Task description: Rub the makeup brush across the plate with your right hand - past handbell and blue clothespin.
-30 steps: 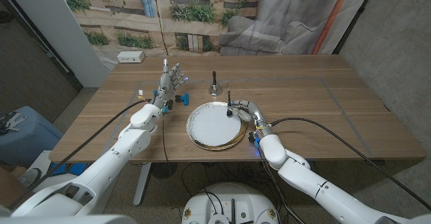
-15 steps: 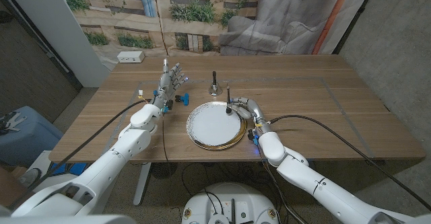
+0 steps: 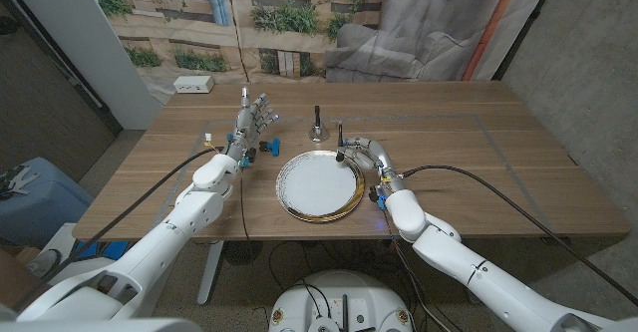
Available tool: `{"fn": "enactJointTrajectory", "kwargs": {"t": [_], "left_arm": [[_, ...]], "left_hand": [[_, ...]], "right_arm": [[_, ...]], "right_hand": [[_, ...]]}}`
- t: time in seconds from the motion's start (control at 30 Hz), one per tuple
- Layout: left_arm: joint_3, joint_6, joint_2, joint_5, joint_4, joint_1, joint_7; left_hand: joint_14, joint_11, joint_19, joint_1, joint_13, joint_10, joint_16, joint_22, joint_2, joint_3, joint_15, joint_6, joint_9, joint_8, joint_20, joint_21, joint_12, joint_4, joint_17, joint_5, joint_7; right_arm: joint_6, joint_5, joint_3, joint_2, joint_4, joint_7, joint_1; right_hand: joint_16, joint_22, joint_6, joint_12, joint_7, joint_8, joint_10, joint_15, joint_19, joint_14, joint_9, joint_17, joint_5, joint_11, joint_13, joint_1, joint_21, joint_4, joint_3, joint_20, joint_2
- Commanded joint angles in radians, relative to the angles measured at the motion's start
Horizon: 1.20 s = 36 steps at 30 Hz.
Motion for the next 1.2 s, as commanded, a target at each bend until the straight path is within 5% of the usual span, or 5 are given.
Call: {"fn": "enactJointTrajectory", "kwargs": {"t": [0.03,1.2], "left_arm": [[0.000,0.000,0.000,0.000,-0.001,0.000,0.000],[0.000,0.000,0.000,0.000,-0.001,0.000,0.000]], "left_hand": [[0.006,-0.008,0.007,-0.001,0.003,0.003,0.003,0.005,0.015,-0.002,-0.014,-0.001,0.002,0.004,0.000,0.004,0.007,0.007,0.002,0.003,-0.010],[0.006,-0.009,0.007,-0.001,0.003,0.002,0.003,0.005,0.015,-0.002,-0.013,-0.002,0.002,0.003,0.001,0.004,0.007,0.007,0.002,0.003,-0.010]], "right_arm": [[-0.048,0.004,0.027,-0.027,-0.074,-0.009,-0.024],[-0.273,-0.069,0.110,-0.191,-0.231,0.000,-0.011]], "right_hand": [[0.001,0.002,0.005,0.002,0.000,-0.005,-0.005,-0.137,0.002,0.010,0.005,-0.001,0.006,0.002,0.001,-0.006,0.004,0.000,-0.001,-0.016,0.009],[0.003,0.002,0.013,0.005,0.000,-0.006,-0.001,-0.135,0.021,0.023,0.007,-0.003,0.007,0.002,0.003,-0.017,0.010,0.001,-0.002,-0.004,0.012]]}}
